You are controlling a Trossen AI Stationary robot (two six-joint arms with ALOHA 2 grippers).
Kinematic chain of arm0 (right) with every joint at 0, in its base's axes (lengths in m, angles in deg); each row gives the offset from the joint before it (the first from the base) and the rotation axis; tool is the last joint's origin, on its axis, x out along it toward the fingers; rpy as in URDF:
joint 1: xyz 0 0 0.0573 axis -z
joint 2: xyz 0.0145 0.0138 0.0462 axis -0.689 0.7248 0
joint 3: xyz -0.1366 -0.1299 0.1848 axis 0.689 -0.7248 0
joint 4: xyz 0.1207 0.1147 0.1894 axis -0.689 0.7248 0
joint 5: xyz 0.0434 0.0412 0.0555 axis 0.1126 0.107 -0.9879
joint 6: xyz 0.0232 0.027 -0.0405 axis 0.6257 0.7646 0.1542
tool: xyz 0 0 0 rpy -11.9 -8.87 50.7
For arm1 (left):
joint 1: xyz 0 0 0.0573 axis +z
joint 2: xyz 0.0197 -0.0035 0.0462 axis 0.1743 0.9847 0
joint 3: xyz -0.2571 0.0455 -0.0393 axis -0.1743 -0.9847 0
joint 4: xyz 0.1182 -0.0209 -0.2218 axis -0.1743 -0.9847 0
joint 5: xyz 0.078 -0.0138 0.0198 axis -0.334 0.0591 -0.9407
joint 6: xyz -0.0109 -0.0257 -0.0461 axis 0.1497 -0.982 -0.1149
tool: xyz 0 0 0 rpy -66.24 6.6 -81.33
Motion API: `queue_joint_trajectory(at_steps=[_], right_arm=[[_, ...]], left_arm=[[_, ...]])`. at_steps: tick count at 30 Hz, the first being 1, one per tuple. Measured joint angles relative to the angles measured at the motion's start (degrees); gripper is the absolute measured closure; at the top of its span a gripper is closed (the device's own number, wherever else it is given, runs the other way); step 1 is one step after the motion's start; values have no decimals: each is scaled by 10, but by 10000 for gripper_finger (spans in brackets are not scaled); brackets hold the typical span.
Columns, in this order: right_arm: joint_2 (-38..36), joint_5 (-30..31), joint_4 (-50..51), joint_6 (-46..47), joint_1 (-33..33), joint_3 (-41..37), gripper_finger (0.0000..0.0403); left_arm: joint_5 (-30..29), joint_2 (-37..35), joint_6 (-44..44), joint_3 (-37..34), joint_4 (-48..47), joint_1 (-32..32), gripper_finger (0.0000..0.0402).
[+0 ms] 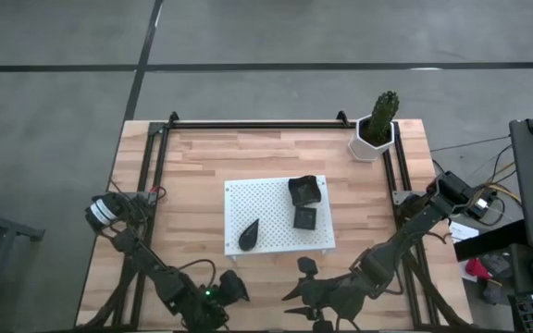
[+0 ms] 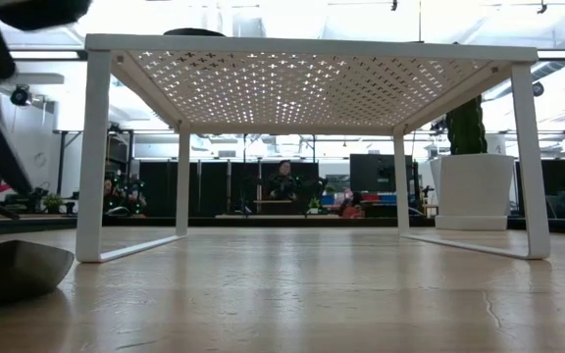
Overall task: Pick & Place Mini shaped plates
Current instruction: Stack the drop-shaped plate on the other drop-shaped plate on the shelf
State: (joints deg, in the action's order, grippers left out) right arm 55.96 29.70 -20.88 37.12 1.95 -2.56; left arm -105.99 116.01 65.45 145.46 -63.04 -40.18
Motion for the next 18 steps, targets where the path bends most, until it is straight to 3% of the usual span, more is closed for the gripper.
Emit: queue_joint_trajectory(at_steps=[5,11,18], right_arm=[[0,0,-1,0,0,0,280],[0,0,-1,0,0,0,280],[0,0,-1,0,0,0,280]], left_arm=[[24,0,7,-1,1,17,280],[-43,0,16,-1,6,20,280],[-52,0,-12,1,6,3,280]])
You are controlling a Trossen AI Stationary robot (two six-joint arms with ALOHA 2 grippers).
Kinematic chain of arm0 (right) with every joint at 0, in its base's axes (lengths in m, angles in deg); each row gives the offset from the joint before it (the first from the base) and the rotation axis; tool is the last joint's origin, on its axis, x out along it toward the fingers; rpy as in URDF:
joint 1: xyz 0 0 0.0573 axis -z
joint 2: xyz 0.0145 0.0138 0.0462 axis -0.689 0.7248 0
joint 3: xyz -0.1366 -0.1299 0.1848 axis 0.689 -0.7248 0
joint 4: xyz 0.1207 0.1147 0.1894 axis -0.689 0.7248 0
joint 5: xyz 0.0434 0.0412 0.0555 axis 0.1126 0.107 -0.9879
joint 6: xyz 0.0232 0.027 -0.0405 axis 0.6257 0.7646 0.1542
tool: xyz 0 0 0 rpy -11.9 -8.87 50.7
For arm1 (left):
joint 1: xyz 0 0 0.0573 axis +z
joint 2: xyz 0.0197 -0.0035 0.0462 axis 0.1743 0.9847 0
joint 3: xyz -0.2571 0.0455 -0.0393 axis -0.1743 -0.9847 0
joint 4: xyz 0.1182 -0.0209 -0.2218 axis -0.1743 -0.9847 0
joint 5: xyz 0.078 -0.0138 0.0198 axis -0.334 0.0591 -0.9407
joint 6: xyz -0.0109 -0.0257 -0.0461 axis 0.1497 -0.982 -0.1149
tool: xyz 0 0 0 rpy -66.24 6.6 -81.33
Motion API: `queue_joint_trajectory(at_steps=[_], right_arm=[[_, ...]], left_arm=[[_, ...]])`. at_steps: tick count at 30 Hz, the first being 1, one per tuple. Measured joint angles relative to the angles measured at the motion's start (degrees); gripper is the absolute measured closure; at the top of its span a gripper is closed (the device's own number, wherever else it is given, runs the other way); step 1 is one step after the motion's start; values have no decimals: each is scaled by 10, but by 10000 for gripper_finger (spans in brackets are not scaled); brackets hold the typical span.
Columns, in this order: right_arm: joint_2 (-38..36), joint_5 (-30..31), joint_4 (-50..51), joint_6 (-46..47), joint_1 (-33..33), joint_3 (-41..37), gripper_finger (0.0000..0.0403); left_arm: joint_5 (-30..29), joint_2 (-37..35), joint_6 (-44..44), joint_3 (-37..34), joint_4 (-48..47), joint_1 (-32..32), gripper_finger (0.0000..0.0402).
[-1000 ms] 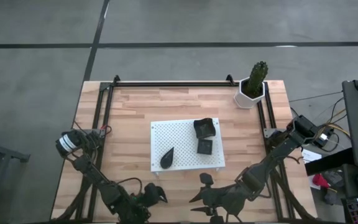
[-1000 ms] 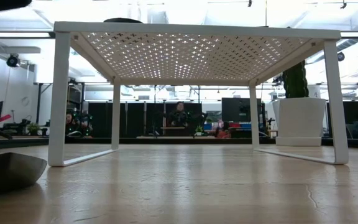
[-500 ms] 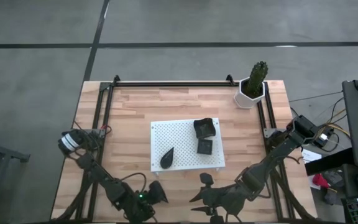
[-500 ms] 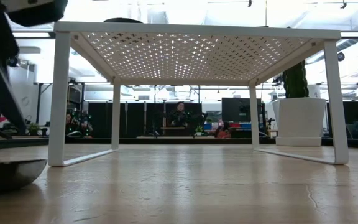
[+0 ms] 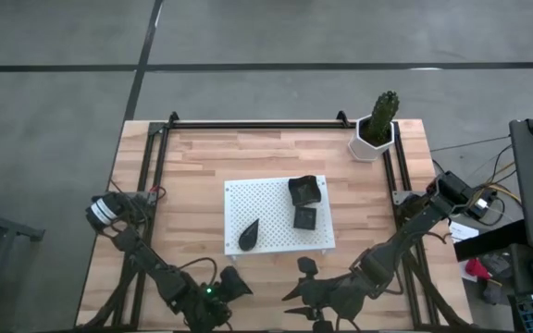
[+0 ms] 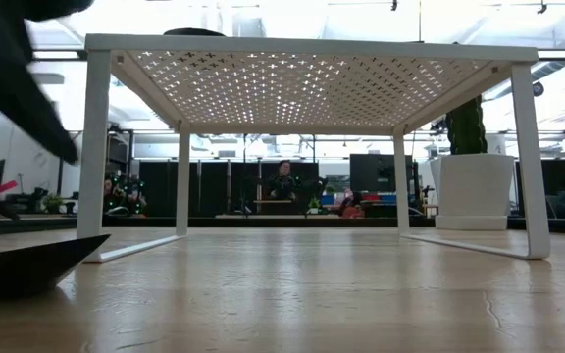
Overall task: Pick & Place Mini shaped plates
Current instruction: Stack the drop-shaped plate on the other drop-shaped plate on the shelf
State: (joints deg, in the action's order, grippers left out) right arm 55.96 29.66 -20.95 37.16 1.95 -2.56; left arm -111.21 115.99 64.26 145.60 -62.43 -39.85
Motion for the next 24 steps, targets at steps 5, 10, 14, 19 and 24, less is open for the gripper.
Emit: queue_joint_trajectory(at_steps=[5,10,14,19,24], right_arm=[[0,0,0,0,0,0,280],[0,0,0,0,0,0,280],[0,0,0,1,0,0,280],[0,0,0,2,0,0,280],[0,0,0,6,0,-1,280]], left_arm=[[-3,-2,-37,5,-1,-26,280],[0,-5,-100,6,-80,-54,280],[13,-5,-171,5,-137,-58,280],[-1,-5,-152,-5,-183,-59,280],[-12,-5,-122,-36,-172,-54,280]])
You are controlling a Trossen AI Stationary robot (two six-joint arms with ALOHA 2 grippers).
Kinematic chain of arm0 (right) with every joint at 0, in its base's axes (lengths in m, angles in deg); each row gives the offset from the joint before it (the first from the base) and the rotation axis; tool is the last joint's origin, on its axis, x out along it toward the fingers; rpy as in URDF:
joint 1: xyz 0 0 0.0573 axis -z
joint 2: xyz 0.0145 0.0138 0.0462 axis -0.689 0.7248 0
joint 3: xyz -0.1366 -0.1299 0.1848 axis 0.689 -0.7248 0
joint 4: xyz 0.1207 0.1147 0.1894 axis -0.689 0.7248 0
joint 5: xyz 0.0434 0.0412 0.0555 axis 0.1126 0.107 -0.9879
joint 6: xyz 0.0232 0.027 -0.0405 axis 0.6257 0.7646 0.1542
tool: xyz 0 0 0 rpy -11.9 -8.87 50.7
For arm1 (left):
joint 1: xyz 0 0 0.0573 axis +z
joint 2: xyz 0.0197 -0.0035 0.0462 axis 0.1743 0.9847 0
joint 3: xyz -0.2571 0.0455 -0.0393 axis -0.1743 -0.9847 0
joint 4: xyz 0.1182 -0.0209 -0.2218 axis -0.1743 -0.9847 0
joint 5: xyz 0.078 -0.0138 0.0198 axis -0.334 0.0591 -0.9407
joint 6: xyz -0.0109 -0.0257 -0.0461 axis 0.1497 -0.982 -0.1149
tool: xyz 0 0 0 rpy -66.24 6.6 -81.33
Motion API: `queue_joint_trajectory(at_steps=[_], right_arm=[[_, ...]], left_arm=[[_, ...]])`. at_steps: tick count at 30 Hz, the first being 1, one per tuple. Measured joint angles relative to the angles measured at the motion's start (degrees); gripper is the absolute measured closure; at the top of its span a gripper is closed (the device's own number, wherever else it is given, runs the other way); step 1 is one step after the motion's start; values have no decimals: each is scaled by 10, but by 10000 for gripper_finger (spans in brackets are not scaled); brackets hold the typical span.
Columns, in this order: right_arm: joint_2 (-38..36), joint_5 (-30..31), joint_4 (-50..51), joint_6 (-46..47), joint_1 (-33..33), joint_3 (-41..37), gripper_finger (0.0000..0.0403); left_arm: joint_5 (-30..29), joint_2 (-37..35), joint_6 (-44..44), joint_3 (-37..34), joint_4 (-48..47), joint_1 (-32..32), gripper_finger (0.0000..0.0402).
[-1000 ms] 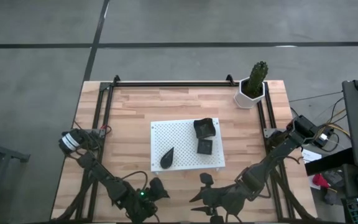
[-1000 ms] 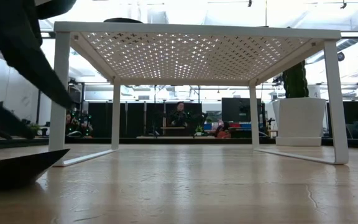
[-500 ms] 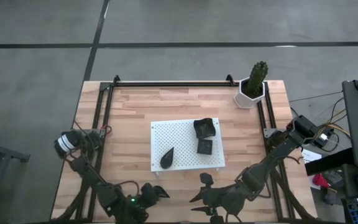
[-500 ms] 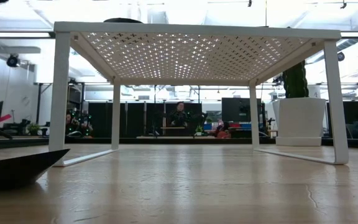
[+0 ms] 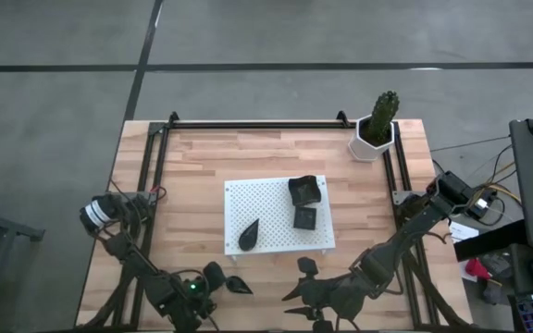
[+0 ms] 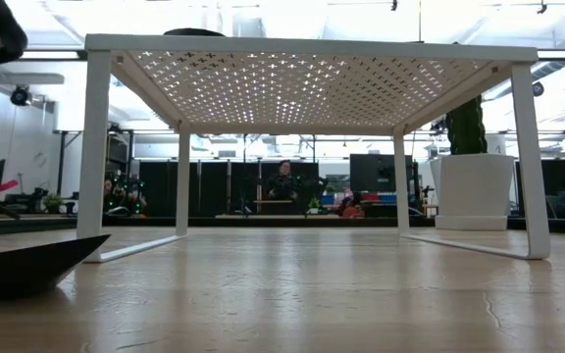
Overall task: Pick & Place Mini shaped plates
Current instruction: Stack the drop-shaped plate on the other drop-shaped plate on the shelf
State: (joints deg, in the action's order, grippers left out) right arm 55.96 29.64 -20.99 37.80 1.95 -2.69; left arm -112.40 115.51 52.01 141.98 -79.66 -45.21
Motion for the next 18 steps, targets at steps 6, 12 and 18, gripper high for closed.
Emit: queue_joint_trajectory(at_steps=[6,12,18], right_arm=[[0,0,0,0,0,-1,280],[0,0,0,0,0,-3,280],[0,0,0,0,0,-4,280]], left_arm=[[-32,-1,65,-17,36,-1,280],[-28,-1,83,-22,81,-1,280],[20,-2,89,-26,99,5,280]])
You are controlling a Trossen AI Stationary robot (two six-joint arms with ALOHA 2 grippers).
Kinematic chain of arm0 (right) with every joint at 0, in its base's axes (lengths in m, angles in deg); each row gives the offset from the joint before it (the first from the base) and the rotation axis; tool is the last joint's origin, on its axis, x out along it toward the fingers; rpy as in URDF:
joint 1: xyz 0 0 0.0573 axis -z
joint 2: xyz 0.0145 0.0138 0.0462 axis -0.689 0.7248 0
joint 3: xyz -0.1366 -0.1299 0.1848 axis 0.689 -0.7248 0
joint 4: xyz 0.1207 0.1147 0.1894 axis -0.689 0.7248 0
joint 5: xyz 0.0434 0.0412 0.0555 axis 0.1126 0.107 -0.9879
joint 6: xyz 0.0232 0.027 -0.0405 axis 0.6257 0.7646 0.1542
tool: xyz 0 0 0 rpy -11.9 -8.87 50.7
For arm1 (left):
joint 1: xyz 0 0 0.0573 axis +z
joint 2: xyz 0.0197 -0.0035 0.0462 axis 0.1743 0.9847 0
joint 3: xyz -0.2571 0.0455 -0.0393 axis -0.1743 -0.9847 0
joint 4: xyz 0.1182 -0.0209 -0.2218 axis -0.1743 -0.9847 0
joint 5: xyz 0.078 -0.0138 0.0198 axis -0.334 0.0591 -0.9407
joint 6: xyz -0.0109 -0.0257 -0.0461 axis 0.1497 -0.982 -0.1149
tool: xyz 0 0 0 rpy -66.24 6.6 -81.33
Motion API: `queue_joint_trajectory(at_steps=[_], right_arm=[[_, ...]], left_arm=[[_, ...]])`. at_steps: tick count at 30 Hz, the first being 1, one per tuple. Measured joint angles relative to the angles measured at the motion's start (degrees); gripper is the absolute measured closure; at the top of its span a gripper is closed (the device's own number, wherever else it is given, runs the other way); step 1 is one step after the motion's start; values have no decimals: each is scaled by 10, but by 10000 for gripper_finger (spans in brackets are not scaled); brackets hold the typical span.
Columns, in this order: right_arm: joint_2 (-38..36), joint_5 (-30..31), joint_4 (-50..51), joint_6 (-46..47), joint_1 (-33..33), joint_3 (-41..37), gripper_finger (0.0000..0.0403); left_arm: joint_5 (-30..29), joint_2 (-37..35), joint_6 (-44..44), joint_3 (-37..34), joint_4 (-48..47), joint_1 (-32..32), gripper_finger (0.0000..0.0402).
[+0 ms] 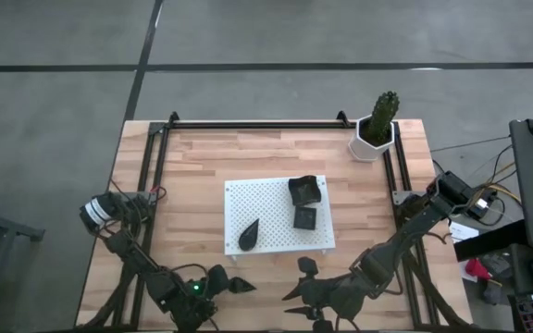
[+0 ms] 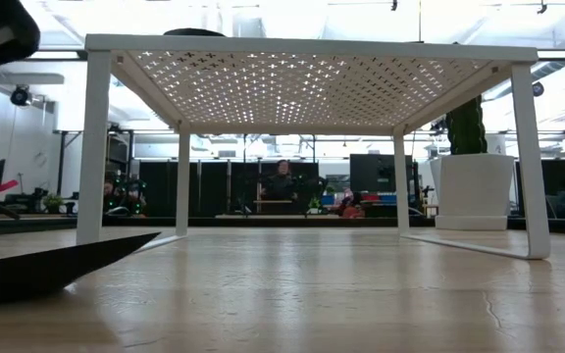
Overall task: Pick & Place Mini shaped plates
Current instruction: Stack the drop-shaped plate on the other drop-shaped plate on the shelf
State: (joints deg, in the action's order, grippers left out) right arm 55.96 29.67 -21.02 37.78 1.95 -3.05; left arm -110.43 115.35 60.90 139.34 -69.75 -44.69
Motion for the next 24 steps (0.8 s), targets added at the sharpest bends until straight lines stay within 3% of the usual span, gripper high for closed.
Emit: queue_joint_trajectory(at_steps=[11,24], right_arm=[[0,0,-1,0,0,0,280],[0,0,-7,0,0,0,280]], left_arm=[[24,1,5,-3,37,11,291],[41,2,-2,-3,35,24,393]])
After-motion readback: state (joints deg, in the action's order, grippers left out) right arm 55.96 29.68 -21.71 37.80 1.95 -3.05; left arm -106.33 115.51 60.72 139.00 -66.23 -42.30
